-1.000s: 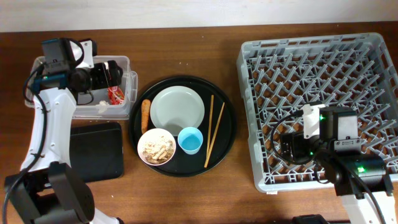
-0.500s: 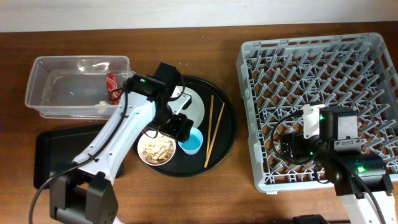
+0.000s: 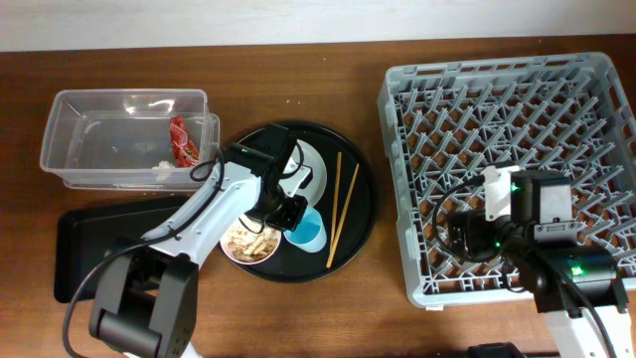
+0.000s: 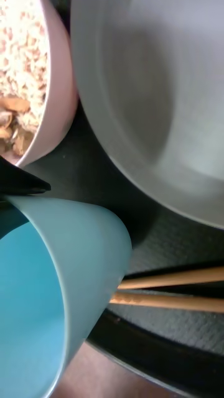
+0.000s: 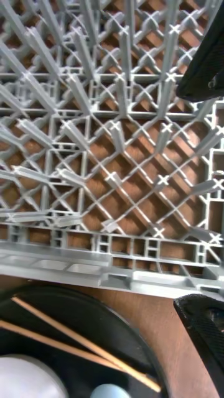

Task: Sort waste into correct bins and load items into the dishwasher rack
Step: 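Grasp the blue cup with the left gripper and lift it, then pass the blue cup from the left gripper to the right gripper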

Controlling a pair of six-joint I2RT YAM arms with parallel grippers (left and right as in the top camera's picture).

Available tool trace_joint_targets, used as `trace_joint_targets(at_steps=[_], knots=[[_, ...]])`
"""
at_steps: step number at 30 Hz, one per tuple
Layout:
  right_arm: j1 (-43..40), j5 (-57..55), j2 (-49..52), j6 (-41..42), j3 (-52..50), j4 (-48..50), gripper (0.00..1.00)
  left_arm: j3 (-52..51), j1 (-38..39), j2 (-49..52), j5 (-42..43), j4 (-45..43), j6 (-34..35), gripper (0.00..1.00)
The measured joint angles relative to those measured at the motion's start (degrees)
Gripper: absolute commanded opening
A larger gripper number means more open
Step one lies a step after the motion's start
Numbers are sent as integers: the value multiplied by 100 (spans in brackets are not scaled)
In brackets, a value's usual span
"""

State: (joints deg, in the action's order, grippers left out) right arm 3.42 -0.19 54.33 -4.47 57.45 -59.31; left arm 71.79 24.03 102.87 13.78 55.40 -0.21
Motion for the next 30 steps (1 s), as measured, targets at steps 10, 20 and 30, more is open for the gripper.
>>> trace_joint_targets(at_steps=[10,20,30], knots=[[-1008,2973,885,566,13,2011,98,1008,-1386,44,4953,-1093,-87,0],[-833,7530,2363,-1058,15,2267,98,1008,-516,55,5851,-1604,48,0],[-352,8030,2363,-1252,13,2726,98,1005,-256,55,5954,-2424,940,0]])
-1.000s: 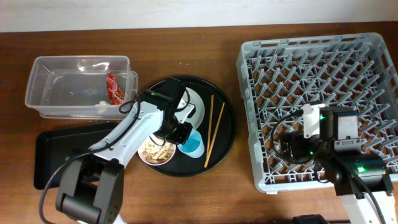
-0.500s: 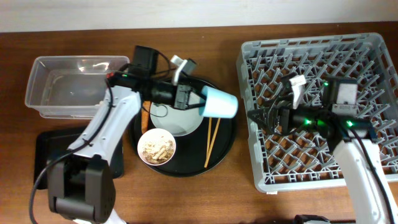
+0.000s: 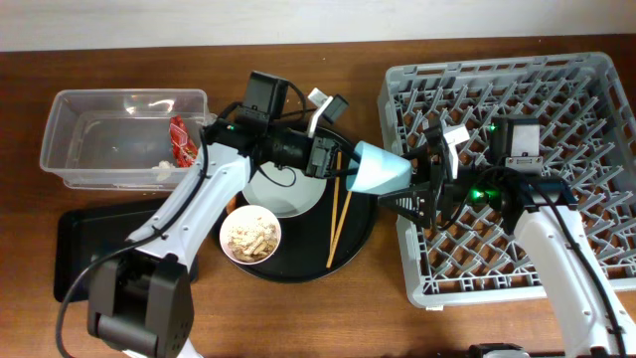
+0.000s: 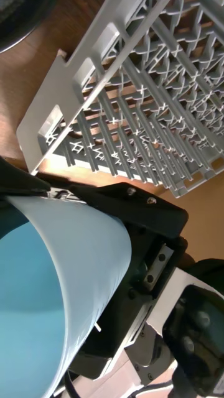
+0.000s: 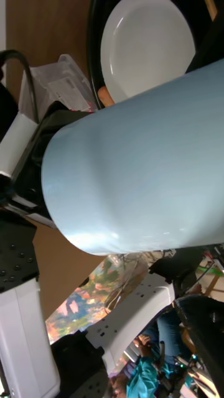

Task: Sort waste into correct bins and load items into the dishwasher rack
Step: 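Pass the blue cup from the left gripper to the right gripper, then place the blue cup in the dish rack with the right gripper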

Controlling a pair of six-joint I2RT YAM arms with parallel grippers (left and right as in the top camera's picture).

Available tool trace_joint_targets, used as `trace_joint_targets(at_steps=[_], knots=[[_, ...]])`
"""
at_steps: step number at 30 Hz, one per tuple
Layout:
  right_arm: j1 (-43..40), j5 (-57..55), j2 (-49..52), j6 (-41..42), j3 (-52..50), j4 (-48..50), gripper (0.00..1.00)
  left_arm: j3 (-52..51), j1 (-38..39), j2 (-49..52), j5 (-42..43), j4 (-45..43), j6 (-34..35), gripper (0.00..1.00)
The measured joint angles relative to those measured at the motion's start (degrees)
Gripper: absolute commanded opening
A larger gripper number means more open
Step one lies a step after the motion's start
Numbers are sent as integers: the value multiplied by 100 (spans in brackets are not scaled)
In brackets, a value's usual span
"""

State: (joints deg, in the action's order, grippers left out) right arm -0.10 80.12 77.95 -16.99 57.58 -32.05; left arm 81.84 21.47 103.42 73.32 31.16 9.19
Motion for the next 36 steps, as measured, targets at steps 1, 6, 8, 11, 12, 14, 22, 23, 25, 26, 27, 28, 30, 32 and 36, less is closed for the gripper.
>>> trace_joint_targets(at_steps=[1,6,8,11,12,14,22,23,25,26,27,28,30,32,36], knots=[[0,-2,0,0,2,31,96,0,7,0,0,0,42,0],[-2,-66,7,7,0,389,73,4,7,0,94,-24,118,0],[-2,-96,11,13,0,461,71,4,7,0,142,-28,120,0],[-2,-111,11,7,0,490,70,4,7,0,166,-33,120,0],[0,-122,11,7,0,494,70,4,7,0,164,-35,120,11],[11,-184,11,4,0,496,64,4,7,0,129,-39,114,46],[-155,-1773,9,527,0,487,55,15,-22,2,-2334,791,114,70],[-264,-1917,-2,629,0,461,55,15,-55,2,-2656,922,90,72],[-608,-2262,-103,758,17,114,55,17,-284,2,-3211,1257,76,74],[-769,-2522,-151,811,87,-227,55,20,-424,2,-3399,1377,74,75],[-935,-2900,-225,828,214,-643,55,24,-682,2,-3654,1622,74,77],[-1084,-3338,-258,822,452,-1235,55,26,-977,0,-3939,1849,74,79],[-1370,-4188,-302,887,1134,-2170,55,24,-1565,-66,-4592,2253,68,81],[-1661,-4979,-337,955,1799,-2968,55,24,-1967,-302,-5202,2492,-66,85],[-2389,-6544,-376,1403,2341,-3762,55,24,-2428,-1189,-6623,2693,-225,86]])
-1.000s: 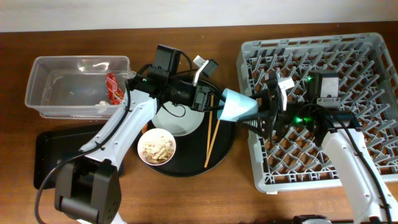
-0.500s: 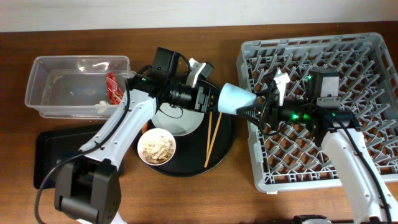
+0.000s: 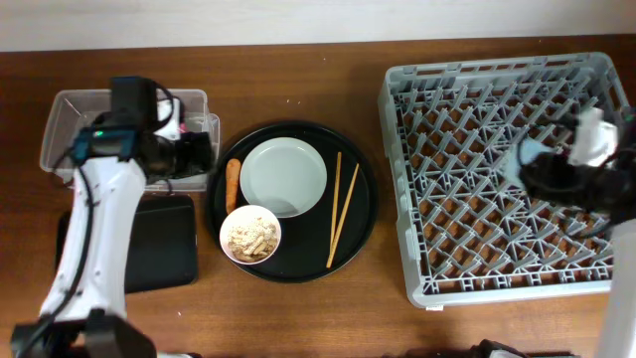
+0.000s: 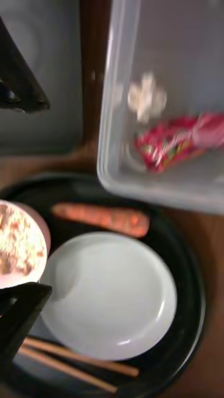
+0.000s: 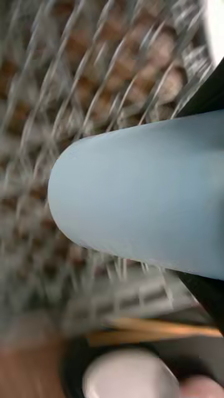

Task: Sort waste into correct bins and load items into the dishwasher rack
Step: 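Place the blue cup in the dish rack with the right gripper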

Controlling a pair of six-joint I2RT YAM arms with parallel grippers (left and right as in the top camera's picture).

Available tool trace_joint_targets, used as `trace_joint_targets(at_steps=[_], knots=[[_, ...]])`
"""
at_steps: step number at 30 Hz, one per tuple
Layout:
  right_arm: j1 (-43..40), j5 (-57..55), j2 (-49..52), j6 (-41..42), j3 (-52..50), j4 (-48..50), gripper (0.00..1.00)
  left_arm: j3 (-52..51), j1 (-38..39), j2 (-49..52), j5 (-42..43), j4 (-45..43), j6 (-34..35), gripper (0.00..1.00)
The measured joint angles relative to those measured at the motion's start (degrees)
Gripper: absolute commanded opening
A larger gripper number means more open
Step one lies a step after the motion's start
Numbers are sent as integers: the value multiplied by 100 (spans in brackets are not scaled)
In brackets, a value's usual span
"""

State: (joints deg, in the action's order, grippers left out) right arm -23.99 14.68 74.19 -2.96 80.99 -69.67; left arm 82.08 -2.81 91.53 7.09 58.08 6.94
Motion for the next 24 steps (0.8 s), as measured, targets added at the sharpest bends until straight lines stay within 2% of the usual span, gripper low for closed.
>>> trace_joint_targets(at_steps=[2,5,9,13,15,24], knots=[[-535,-680,79,179,17,-192,55,0,-63,-197,-330,13,-11,86],[-1132,-1067,505,313,26,-348,56,0,-63,-197,-459,50,-28,86],[-1353,-1067,1381,358,42,-562,56,0,-63,-197,-522,101,-28,86],[-1353,-1049,2262,420,46,-643,71,0,-63,-197,-522,109,-28,87],[-1353,-946,2450,420,44,-664,86,0,-63,-197,-522,107,-28,87],[-1110,-509,2402,422,61,-772,82,0,-63,-197,-525,109,-28,87]])
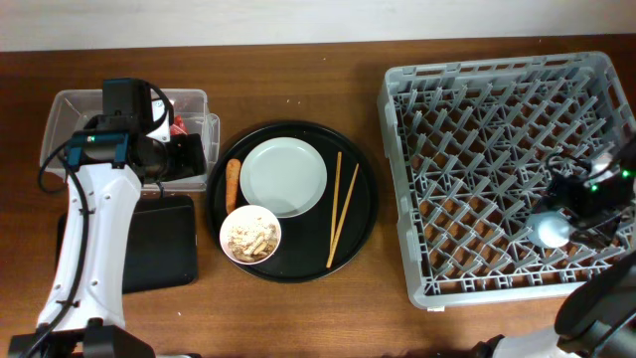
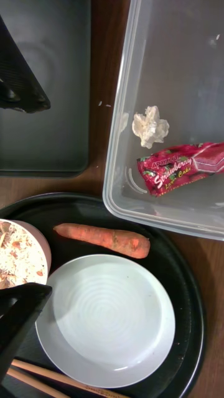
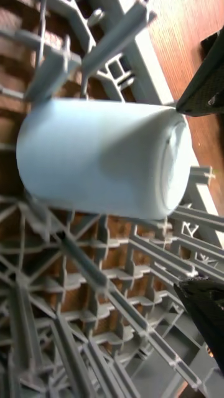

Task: Sort waste into correct bins and load items into the dishwasher rack
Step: 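Place the blue cup in the dish rack with the right gripper, then grasp a wooden chopstick with the right gripper and lay it in the rack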

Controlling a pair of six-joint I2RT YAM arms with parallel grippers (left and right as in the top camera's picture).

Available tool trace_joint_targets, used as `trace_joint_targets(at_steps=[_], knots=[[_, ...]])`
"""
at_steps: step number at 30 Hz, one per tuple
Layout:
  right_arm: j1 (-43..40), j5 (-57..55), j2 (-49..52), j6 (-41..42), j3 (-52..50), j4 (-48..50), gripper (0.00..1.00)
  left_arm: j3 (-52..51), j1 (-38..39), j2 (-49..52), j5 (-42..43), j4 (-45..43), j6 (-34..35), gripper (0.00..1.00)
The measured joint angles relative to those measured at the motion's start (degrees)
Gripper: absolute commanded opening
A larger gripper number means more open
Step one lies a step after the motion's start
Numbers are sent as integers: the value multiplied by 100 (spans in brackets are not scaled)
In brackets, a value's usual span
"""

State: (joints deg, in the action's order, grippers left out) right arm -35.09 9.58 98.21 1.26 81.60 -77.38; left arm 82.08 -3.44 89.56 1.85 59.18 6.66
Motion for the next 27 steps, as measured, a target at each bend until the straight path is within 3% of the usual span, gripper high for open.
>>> trace_joint_targets(at_steps=[1,2,4,8,10,11,12,16,17,19,27], knots=[[98,20,-55,0,4,-4,82,0,0,0,0,0,0,87],[275,46,-122,-2,66,0,82,0,0,0,0,2,0,95],[706,70,-284,0,337,-17,82,0,0,0,-2,0,-26,99],[1978,109,-901,-2,1132,85,83,0,0,0,-20,17,-24,99],[3049,142,-1119,-7,1237,208,86,0,0,0,-37,26,-24,99],[3412,153,-1121,-7,1237,258,96,0,4,0,-37,35,-24,99],[3860,157,-1073,4,1233,369,98,0,2,0,-42,83,-22,99],[5178,240,-415,734,1198,855,98,0,7,0,-256,391,7,99],[5331,295,-258,813,1198,922,93,0,-2,0,-400,481,55,99],[5748,365,203,970,1187,1143,73,0,-37,0,-555,553,179,99],[6299,-2,2129,2361,1172,1237,49,0,-131,0,-684,634,286,99]])
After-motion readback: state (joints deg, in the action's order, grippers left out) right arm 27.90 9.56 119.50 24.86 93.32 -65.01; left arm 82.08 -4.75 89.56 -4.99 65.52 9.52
